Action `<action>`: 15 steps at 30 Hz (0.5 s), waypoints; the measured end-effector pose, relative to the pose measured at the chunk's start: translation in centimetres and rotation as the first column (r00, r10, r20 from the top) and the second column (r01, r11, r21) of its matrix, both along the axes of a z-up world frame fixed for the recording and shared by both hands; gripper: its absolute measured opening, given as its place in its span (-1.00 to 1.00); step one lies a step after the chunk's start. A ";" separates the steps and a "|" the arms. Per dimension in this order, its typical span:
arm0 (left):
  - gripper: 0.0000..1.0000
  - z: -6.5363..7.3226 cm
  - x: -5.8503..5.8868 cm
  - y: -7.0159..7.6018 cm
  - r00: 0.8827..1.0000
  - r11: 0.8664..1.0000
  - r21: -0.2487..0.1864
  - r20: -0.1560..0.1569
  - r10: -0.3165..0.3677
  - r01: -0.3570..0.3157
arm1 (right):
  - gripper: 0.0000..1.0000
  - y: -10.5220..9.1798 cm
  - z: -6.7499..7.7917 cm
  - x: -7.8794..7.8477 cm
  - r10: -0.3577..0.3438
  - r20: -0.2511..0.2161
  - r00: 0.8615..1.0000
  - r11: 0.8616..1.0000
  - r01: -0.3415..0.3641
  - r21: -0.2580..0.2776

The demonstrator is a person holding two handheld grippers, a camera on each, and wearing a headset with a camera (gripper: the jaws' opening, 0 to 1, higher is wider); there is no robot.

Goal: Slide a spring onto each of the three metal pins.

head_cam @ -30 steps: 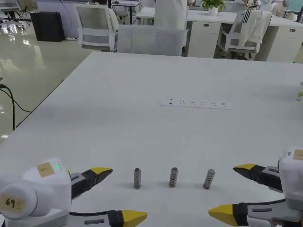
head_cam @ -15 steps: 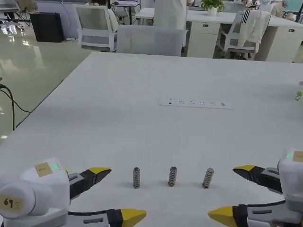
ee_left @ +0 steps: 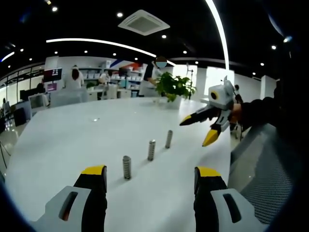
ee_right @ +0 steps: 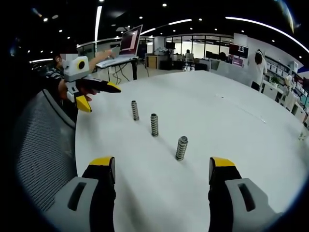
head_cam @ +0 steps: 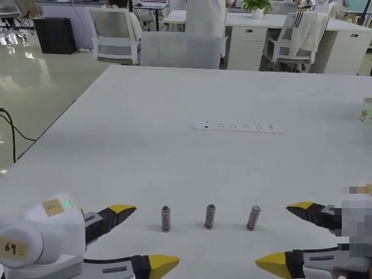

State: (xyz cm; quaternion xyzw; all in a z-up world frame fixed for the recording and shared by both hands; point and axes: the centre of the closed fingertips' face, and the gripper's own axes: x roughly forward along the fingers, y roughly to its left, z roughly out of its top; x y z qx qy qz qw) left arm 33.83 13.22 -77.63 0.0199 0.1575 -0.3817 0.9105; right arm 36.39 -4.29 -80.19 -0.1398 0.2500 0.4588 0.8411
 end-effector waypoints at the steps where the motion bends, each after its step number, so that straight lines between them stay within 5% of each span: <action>1: 0.39 0.0 0.0 0.0 1.000 1.000 0.001 0.000 -0.001 0.001 | 0.59 0.0 0.0 0.0 0.001 0.000 1.000 1.000 -0.001 -0.002; 15: 0.38 -0.1 0.0 0.1 1.000 1.000 0.008 -0.005 -0.005 0.005 | 0.58 0.0 -0.1 -0.1 0.001 -0.004 1.000 1.000 -0.001 -0.005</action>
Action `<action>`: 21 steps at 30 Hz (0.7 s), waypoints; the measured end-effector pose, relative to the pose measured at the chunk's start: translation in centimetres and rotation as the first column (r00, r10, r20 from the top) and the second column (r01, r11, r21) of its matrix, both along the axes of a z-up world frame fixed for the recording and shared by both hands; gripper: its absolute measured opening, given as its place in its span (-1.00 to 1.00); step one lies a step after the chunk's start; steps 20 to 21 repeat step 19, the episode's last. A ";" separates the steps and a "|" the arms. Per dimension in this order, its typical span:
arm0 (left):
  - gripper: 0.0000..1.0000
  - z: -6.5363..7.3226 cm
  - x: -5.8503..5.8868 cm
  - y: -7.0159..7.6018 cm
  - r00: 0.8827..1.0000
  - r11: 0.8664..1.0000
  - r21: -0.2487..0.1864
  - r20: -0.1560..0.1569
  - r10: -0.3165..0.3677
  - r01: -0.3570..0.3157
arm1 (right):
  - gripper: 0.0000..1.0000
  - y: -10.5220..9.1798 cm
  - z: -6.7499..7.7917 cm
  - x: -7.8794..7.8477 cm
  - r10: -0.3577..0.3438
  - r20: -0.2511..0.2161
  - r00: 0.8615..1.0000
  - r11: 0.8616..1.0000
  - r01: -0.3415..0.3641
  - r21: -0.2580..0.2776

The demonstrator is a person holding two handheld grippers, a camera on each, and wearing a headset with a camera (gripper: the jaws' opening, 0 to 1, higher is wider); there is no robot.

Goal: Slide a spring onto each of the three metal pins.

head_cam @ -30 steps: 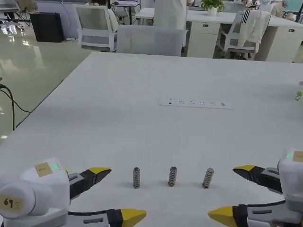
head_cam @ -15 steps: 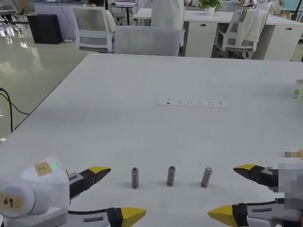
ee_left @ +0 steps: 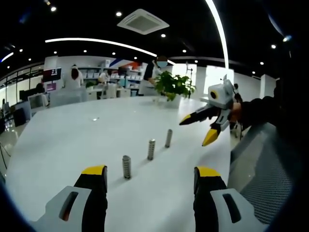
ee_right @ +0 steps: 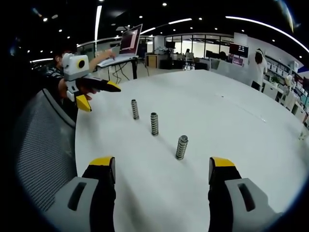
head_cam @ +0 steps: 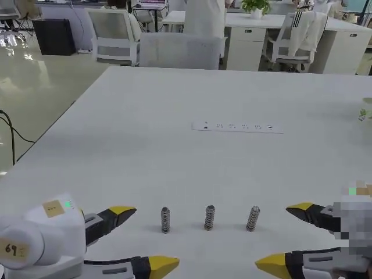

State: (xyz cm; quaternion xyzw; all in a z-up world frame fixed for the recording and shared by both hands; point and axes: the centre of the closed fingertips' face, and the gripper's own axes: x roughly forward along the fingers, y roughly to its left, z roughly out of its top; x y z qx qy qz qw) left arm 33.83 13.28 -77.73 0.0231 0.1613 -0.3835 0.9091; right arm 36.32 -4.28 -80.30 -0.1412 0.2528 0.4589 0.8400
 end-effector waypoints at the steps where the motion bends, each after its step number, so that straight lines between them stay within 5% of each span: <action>1: 0.38 0.0 0.0 0.0 1.000 1.000 0.000 0.000 -0.001 0.001 | 0.58 0.0 0.0 0.0 0.000 -0.002 1.000 1.000 0.000 -0.002; 21: 0.38 -0.1 0.2 -0.1 1.000 1.000 0.001 -0.002 -0.008 0.008 | 0.56 -0.1 -0.3 0.0 -0.001 -0.009 1.000 1.000 0.001 -0.008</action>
